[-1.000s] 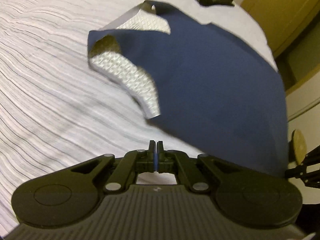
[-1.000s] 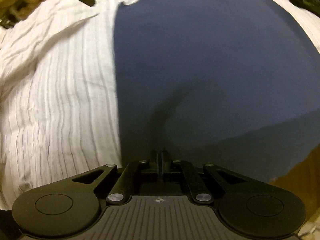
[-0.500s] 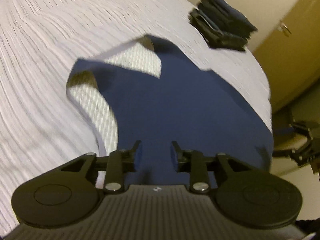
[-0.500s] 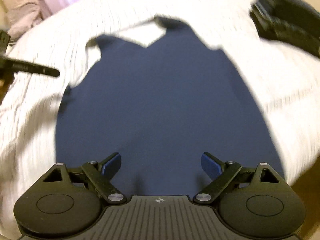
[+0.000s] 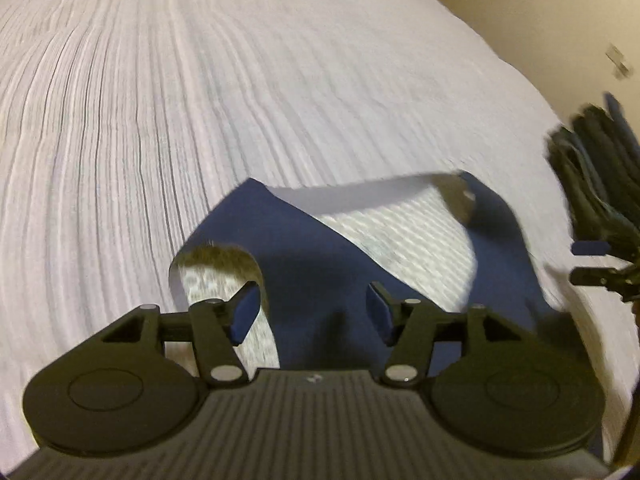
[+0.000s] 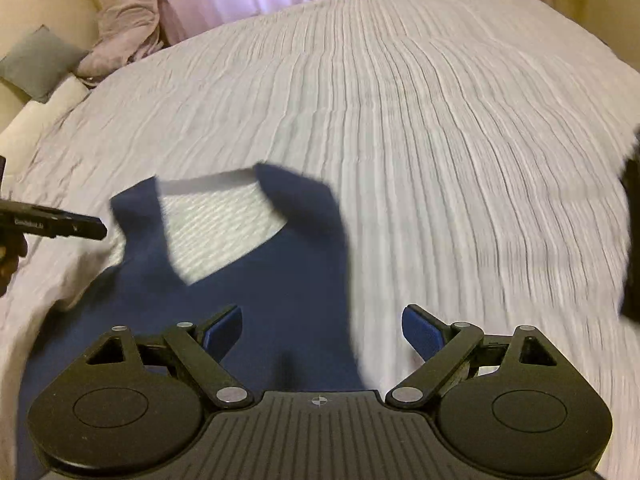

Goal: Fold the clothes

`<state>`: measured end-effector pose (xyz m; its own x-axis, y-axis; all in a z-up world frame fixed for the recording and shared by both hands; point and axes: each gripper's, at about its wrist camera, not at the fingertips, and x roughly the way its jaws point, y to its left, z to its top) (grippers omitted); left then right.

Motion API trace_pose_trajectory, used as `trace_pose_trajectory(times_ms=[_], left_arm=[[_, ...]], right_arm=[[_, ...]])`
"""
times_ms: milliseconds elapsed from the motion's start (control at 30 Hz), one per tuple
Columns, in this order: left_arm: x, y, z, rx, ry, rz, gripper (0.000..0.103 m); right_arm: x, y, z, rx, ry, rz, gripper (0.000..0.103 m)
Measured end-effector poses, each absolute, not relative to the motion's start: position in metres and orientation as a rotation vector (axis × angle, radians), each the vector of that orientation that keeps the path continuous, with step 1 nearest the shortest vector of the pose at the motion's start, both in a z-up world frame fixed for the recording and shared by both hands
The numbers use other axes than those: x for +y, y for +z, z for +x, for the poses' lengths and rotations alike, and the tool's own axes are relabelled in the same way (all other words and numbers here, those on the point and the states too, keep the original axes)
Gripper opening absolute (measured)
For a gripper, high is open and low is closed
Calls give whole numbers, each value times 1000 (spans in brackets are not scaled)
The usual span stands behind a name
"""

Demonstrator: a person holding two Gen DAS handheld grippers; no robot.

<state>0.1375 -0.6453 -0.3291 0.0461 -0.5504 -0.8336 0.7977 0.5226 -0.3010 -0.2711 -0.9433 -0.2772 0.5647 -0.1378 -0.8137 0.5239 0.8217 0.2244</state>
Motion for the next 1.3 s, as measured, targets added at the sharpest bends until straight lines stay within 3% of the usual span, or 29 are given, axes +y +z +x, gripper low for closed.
trace_pose_trajectory(times_ms=[67,100,133,333,500,833,900,1100,1300], left_arm=[[-653,-344,146,1136,-1024,246,46],[-653,-345,149,1152,-1035,233,27],[-653,-345,151,1168,-1046,220,0],[-620,-295,182,1109,-1110,192,0],[-609,-297,192,1119,-1130,277,0],[-611,-307,217,1096,-1093,270,0],[-614,-308,225,1088,-1080,271,0],[-620,-340,224,1147,-1040,306,0],[-609,-349,216,1170,-996,262,11]], right_arm=[[-964,-289,-257,897,-376,473,90],[-973,-295,-250,896,-356,484,90],[-981,-300,-243,881,-323,519,90],[-1021,-335,-218,826,-135,771,90],[-1026,-356,-210,744,18,977,90],[-1050,-318,-157,521,2,970,87],[-1052,-309,-143,533,-7,913,78],[-1041,-328,-118,660,-40,886,78],[-1032,-348,-150,716,-146,964,78]])
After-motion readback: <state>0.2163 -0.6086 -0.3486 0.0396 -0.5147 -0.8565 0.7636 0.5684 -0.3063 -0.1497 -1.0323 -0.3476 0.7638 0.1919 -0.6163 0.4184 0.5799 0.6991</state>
